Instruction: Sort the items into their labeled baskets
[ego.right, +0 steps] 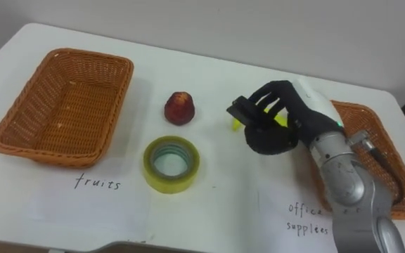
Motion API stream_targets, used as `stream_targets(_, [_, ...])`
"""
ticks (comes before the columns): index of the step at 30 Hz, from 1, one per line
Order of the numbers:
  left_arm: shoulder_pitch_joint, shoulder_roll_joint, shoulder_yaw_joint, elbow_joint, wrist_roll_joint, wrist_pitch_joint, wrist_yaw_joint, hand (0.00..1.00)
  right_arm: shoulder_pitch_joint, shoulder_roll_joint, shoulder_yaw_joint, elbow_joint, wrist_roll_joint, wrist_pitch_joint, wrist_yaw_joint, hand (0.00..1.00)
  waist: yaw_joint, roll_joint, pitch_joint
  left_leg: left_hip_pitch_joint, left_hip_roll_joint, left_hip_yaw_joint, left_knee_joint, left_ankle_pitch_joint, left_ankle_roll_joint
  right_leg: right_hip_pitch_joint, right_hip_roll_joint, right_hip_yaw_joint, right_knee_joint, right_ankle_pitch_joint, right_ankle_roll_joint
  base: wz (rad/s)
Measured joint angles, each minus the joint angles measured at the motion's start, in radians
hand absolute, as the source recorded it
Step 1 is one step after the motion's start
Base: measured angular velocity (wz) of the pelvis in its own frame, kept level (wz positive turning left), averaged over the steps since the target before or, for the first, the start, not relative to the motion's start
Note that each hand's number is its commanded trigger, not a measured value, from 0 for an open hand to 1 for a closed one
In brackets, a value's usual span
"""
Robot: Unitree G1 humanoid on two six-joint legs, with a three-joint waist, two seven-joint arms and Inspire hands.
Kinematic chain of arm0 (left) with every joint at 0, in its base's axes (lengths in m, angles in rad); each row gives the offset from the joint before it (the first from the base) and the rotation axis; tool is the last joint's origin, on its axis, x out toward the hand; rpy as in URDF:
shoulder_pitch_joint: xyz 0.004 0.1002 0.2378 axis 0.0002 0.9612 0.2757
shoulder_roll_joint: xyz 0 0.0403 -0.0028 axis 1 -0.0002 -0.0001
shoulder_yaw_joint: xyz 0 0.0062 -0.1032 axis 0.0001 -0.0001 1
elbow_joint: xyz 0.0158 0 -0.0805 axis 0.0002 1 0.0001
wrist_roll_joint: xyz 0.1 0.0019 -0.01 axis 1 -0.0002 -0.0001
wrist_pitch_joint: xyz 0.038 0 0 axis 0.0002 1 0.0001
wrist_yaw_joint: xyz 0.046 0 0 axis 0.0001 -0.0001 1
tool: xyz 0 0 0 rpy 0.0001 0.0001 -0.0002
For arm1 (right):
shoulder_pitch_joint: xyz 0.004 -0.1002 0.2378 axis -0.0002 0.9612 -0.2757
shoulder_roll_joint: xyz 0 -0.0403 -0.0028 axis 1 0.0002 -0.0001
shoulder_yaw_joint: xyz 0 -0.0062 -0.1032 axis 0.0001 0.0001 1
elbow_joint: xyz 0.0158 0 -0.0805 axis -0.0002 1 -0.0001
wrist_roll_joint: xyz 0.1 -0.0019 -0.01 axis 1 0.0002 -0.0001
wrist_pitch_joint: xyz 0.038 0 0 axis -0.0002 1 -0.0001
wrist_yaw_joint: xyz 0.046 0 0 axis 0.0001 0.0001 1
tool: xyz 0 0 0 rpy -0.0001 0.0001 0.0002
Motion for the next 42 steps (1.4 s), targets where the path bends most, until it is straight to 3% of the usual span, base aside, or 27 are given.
stream_targets(6, [-0.001, -0.01, 0.011, 0.014, -0.003, 0.0, -0.003, 0.0, 0.0, 0.0, -0.013, 0.0, 0.012, -0.01, -0.032, 1.0, -0.007, 0.013, 0.0032, 0.0, 0.0, -0.002, 0.001, 0.0, 0.0, 0.001, -0.001, -0.002, 0.001, 0.0, 0.0, 0.01])
stream_targets(12, [0.004, -0.021, 0.064, 0.039, 0.005, 0.002, -0.005, 0.0, -0.002, 0.0, -0.086, -0.001, 0.007, -0.02, -0.088, 1.0, -0.025, 0.022, -0.0049, -0.003, 0.0, -0.002, 0.0, 0.0, 0.0, 0.0, -0.001, -0.001, 0.002, 0.0, 0.0, 0.0])
stream_targets(16, [0.012, -0.029, 0.087, 0.041, 0.015, 0.004, 0.003, 0.0, -0.002, -0.007, -0.124, 0.002, 0.008, -0.02, -0.128, 1.0, -0.035, 0.024, -0.0053, -0.001, 0.0, 0.001, 0.004, 0.0, 0.0, 0.002, -0.002, -0.004, 0.004, 0.0, 0.0, 0.0])
stream_targets(25, [0.018, -0.032, 0.092, 0.052, 0.015, 0.005, 0.028, 0.0, -0.002, -0.042, -0.125, 0.11, 0.034, -0.019, -0.202, 1.0, -0.052, 0.019, -0.0058, 0.001, 0.0, 0.007, 0.004, 0.0, 0.0, 0.001, -0.002, -0.005, 0.005, 0.0, 0.0, -0.01])
stream_targets(31, [0.02, -0.03, 0.092, 0.051, 0.013, 0.004, 0.031, 0.0, -0.002, -0.045, -0.127, 0.147, 0.072, -0.019, -0.251, 1.0, -0.059, 0.015, -0.0038, 0.001, 0.001, 0.007, 0.006, 0.0, 0.0, 0.0, -0.001, -0.004, 0.002, 0.0, 0.0, 0.0])
stream_targets(42, [0.024, -0.026, 0.092, 0.044, 0.013, 0.005, 0.027, 0.0, -0.002, -0.075, -0.132, 0.155, 0.153, -0.019, -0.28, 1.0, -0.08, 0.008, -0.0055, 0.001, 0.001, 0.006, 0.005, -0.001, 0.0, 0.0, -0.001, -0.002, 0.002, 0.0, 0.0, 0.0])
